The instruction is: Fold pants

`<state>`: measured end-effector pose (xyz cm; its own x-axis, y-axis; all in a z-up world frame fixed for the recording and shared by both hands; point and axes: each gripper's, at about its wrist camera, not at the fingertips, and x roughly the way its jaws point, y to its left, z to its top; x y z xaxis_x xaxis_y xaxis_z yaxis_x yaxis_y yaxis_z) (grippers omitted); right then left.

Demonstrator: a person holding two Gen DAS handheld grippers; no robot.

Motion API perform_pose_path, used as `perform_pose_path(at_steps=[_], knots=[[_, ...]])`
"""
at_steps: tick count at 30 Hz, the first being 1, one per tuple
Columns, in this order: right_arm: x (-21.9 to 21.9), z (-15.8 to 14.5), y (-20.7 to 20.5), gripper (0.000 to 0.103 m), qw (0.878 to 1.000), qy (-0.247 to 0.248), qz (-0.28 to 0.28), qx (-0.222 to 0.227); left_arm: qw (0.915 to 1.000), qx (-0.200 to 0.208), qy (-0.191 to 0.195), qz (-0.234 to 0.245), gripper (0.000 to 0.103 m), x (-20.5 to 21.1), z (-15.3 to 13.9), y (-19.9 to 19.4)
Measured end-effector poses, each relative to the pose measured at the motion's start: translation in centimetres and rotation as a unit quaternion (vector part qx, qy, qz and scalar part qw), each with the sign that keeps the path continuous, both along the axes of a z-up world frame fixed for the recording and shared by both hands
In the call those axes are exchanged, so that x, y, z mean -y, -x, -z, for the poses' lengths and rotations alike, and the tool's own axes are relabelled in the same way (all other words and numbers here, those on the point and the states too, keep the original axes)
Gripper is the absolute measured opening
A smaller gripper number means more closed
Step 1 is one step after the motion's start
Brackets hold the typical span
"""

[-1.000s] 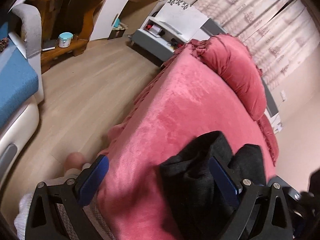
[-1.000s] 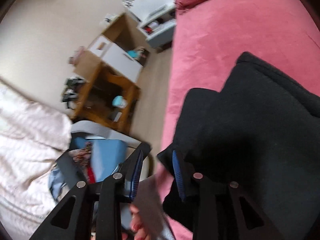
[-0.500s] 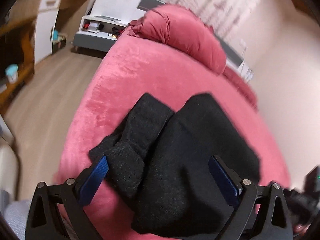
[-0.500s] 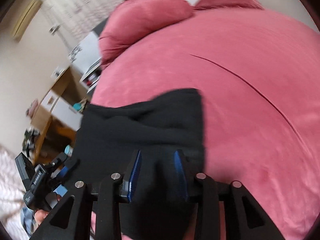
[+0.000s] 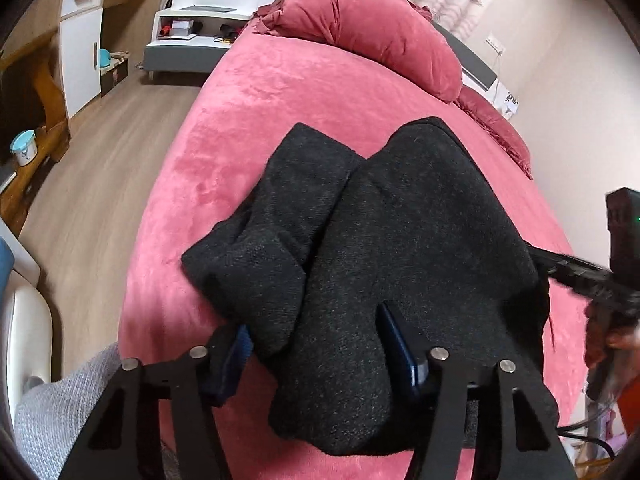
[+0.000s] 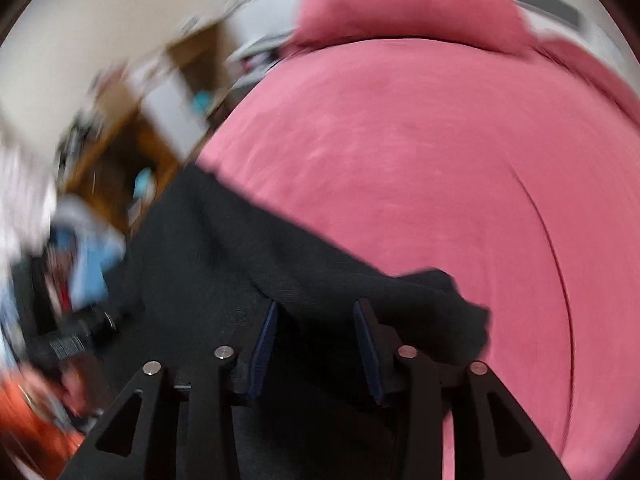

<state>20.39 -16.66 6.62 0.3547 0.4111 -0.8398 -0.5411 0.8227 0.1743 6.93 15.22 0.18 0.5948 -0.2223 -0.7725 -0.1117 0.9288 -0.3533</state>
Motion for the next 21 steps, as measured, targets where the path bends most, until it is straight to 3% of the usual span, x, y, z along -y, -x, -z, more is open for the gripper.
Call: perform_pose_path(at_steps=[1, 2, 3, 7, 9, 11, 13, 16, 18, 21], knots=[[-0.6, 0.6, 0.3, 0.039, 0.999, 0.029, -0.02, 0.013, 1.0, -0.002, -0.008, 0.0, 0.059, 0.2, 0.0, 0.0], [-1.3, 1.2, 0.0, 0.011, 0.998, 0.053, -0.033, 0.016, 0.9998, -0.005, -0.02, 0.001, 0.057, 0.4, 0.0, 0.0], [-1.6, 1.6, -0.6, 0.007, 0.998, 0.064, -0.026, 0.014, 0.9996, -0.005, -0.029, 0.002, 0.055, 0.6, -0.1, 0.1], [-0.6, 2.7, -4.6, 0.007, 0.998, 0.0, 0.061, -0.021, 0.9992, -0.005, -0.039, 0.006, 0.05, 0.5, -0.5, 0.4], [-0.6, 3.5, -5.1, 0.008, 0.996, -0.018, 0.089, -0.013, 0.9994, -0.008, -0.034, 0.007, 0.05, 0.1, -0.5, 0.6], [0.9, 3.8, -5.2, 0.01, 0.987, -0.082, 0.135, -0.023, 0.9998, -0.01, -0.019, 0.006, 0.05, -0.3, -0.4, 0.8], [2.2, 3.8, -4.7, 0.015, 0.982, -0.114, 0.147, -0.035, 0.9999, -0.014, -0.004, 0.005, 0.052, -0.7, -0.3, 0.7], [1.8, 1.1, -2.3, 0.03, 0.987, -0.106, 0.12, 0.007, 0.999, -0.012, 0.043, -0.002, 0.058, -1.9, 0.1, 0.8], [1.3, -0.9, -1.0, 0.036, 0.986, -0.142, 0.089, 0.024, 0.9969, -0.013, 0.077, -0.009, 0.059, -2.7, 0.4, 0.9], [-2.3, -3.3, -0.6, 0.043, 0.984, -0.176, 0.004, 0.015, 0.9963, -0.009, 0.085, -0.009, 0.059, -2.9, 0.3, 1.2]])
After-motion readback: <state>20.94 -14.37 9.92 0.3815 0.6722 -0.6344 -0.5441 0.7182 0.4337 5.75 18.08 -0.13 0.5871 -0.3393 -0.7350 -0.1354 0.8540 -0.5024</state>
